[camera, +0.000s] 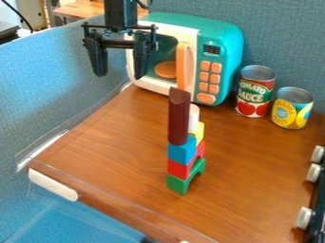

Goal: Move the red cylinder from the top of the tower to the left side of the table

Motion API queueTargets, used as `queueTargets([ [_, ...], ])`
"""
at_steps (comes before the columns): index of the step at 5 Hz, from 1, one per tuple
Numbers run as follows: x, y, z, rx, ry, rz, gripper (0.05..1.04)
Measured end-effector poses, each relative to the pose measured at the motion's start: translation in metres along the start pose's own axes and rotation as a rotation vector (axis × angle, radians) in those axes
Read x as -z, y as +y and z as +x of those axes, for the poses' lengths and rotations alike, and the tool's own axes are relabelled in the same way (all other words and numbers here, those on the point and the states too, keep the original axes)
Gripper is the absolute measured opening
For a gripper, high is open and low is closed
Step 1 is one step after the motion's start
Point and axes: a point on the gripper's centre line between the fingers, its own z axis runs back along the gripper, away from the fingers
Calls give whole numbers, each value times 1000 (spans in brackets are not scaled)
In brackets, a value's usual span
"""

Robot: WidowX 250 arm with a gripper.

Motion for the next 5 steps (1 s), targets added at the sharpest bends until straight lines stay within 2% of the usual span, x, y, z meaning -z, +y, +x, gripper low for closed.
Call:
queueTargets([
  [1,-25,-27,-10,58,-61,11,1000],
  [2,-34,-55,-19,106,-72,61,1000],
  [3,-47,-78,-31,151,-120,95,1000],
  [4,-41,-88,-44,168,-109,95,1000],
  [5,-18,-87,-51,170,-43,110,1000],
])
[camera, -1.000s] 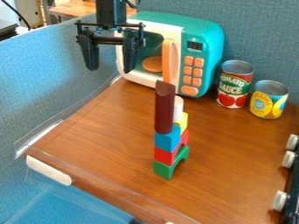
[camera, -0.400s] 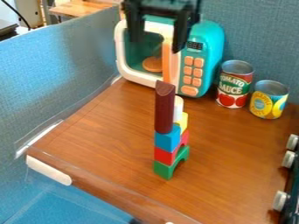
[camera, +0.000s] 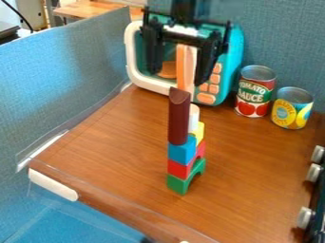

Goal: Move the red cylinder from the top of the tower to the left side of the table

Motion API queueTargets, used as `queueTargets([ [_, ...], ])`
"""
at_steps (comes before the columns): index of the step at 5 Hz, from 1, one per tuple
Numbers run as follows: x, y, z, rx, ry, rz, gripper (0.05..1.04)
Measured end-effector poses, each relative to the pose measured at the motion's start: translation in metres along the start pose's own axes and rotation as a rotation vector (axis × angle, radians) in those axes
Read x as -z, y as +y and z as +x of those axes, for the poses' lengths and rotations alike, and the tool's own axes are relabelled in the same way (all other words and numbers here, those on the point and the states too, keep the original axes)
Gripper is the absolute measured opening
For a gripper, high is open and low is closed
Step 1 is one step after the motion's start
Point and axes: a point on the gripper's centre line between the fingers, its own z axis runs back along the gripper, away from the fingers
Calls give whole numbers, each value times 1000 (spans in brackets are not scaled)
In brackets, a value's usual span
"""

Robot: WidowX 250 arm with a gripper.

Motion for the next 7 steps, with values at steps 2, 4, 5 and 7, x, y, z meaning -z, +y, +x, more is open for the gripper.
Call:
queueTargets([
  [2,35,0,5,3,50,36,1000],
  [4,52,-4,19,33,27,31,949],
  [5,53,-8,19,57,30,-11,687],
  [7,48,-6,15,50,57,-40,545],
])
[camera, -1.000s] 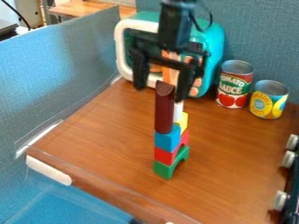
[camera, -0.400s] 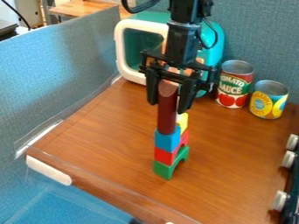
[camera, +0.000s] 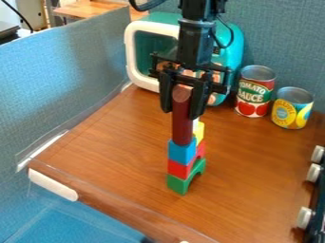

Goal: Move the red cylinder from the top of the tower to the left side of the table

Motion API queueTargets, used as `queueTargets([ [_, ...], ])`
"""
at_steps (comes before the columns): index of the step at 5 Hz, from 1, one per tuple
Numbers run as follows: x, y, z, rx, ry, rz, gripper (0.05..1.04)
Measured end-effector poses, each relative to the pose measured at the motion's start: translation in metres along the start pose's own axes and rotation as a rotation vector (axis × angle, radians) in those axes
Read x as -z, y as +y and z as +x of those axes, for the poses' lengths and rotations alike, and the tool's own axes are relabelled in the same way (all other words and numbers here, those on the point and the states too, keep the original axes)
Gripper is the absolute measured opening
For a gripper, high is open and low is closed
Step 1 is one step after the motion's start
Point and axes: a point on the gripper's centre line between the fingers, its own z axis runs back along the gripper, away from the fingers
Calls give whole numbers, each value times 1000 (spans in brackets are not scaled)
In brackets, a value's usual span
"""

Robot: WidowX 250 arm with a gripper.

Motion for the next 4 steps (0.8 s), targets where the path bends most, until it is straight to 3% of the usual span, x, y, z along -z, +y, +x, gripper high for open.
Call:
queueTargets([
  [1,-14,12,-8,-41,-8,-28,545],
  [2,-41,35,-25,-122,-36,-45,545],
  [3,-52,77,-38,-258,-36,-32,545],
  [4,-39,107,-30,-289,-58,1,545],
])
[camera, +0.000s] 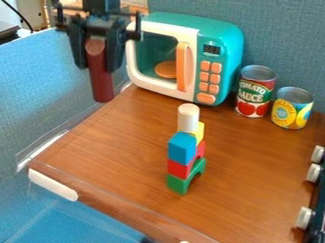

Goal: Move the red cylinder from the top of the tower to the left side of the table

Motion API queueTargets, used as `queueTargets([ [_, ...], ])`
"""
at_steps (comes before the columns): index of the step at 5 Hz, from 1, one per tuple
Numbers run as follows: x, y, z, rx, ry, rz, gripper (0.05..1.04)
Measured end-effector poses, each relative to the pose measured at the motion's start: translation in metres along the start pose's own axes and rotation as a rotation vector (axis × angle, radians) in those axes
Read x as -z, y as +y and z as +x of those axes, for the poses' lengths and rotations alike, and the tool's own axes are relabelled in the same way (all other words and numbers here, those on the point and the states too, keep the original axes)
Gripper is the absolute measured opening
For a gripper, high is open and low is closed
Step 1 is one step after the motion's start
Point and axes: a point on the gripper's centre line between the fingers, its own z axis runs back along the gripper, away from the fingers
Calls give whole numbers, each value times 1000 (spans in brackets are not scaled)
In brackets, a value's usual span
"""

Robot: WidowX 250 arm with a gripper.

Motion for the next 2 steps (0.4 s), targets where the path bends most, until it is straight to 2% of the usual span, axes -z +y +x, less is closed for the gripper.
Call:
queueTargets([
  [1,31,23,10,-31,-56,50,545],
  [2,68,23,21,-38,-36,33,545],
])
